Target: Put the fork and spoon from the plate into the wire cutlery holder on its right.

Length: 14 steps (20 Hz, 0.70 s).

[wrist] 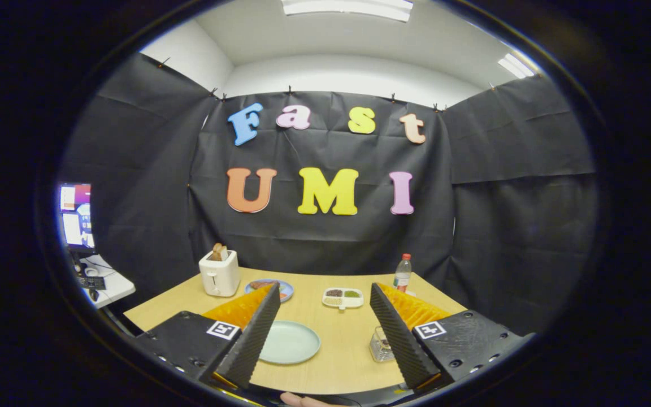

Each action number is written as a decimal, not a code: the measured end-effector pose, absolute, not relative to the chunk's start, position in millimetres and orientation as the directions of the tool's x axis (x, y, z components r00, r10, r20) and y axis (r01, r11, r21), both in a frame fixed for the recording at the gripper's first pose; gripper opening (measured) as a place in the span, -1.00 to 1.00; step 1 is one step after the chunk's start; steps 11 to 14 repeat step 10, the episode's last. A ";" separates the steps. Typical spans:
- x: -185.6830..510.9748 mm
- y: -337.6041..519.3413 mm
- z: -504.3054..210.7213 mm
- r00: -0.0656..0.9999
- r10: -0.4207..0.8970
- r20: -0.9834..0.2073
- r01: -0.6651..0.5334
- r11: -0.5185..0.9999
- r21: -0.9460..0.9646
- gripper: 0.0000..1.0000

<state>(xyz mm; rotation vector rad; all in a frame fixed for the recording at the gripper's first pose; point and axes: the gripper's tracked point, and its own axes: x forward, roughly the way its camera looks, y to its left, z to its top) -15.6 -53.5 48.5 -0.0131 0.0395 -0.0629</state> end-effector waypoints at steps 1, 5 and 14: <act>-15.6 -52.8 48.7 0.998 -0.061 -0.034 0.060 0.998 -0.008 0.92; -15.2 -54.9 46.2 0.998 -0.062 -0.029 0.062 0.998 -0.001 0.92; -14.4 -54.9 47.1 0.998 -0.061 -0.026 0.061 0.998 0.003 0.92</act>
